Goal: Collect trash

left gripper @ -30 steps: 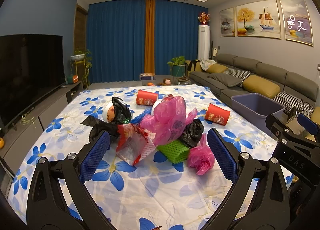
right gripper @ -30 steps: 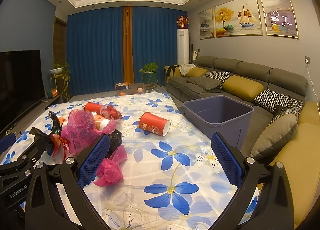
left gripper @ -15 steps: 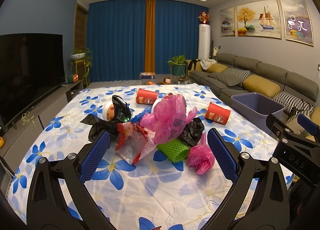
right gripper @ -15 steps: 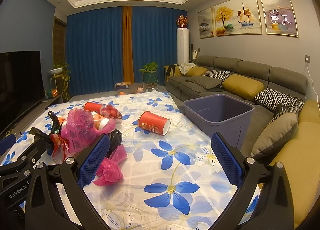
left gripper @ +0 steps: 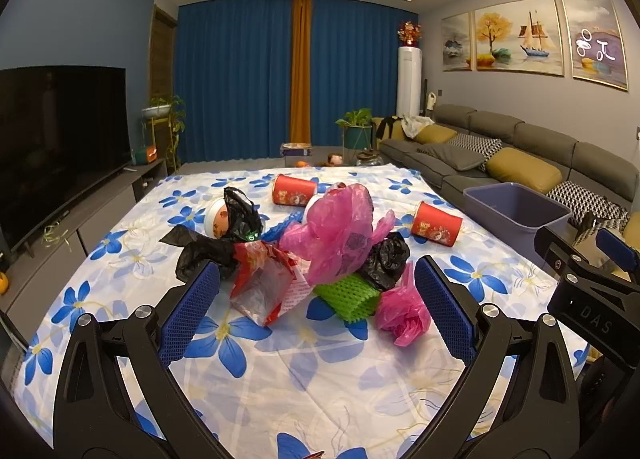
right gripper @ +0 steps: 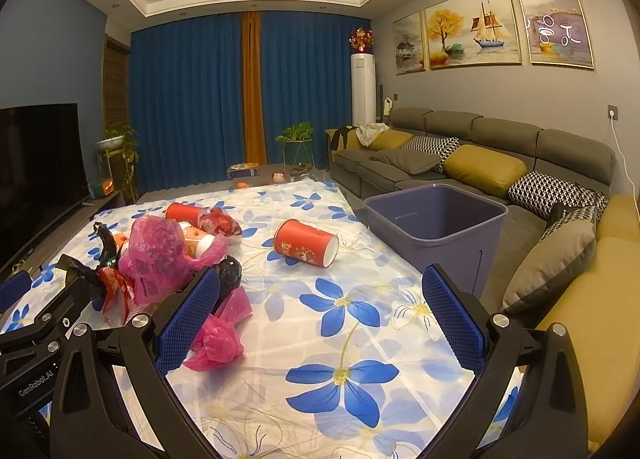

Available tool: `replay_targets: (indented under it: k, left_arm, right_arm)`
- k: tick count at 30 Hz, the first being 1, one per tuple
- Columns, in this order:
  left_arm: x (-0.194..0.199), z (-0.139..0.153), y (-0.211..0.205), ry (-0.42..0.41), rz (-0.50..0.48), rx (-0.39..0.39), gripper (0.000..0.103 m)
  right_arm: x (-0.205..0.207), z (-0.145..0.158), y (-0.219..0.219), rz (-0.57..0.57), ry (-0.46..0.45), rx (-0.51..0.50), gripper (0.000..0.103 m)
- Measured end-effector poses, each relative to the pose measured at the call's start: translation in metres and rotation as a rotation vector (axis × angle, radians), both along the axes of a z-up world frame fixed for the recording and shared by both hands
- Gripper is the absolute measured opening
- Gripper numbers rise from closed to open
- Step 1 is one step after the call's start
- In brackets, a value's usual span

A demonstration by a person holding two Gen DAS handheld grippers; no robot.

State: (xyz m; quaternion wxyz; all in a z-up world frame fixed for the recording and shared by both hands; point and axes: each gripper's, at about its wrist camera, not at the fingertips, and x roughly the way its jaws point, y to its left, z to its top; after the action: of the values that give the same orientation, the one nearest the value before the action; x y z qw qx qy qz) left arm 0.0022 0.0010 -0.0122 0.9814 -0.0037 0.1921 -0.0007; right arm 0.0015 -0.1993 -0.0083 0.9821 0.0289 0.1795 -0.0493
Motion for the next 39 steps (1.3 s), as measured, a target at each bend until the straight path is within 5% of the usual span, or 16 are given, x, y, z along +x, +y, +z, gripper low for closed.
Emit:
replay_targets:
  k: [39]
  left_arm:
    - [0.0019, 0.0007, 0.0008, -0.014, -0.013, -0.020, 0.096]
  right_arm:
    - [0.0038, -0.0056, 0.0013, 0.014, 0.016, 0.015, 0.096]
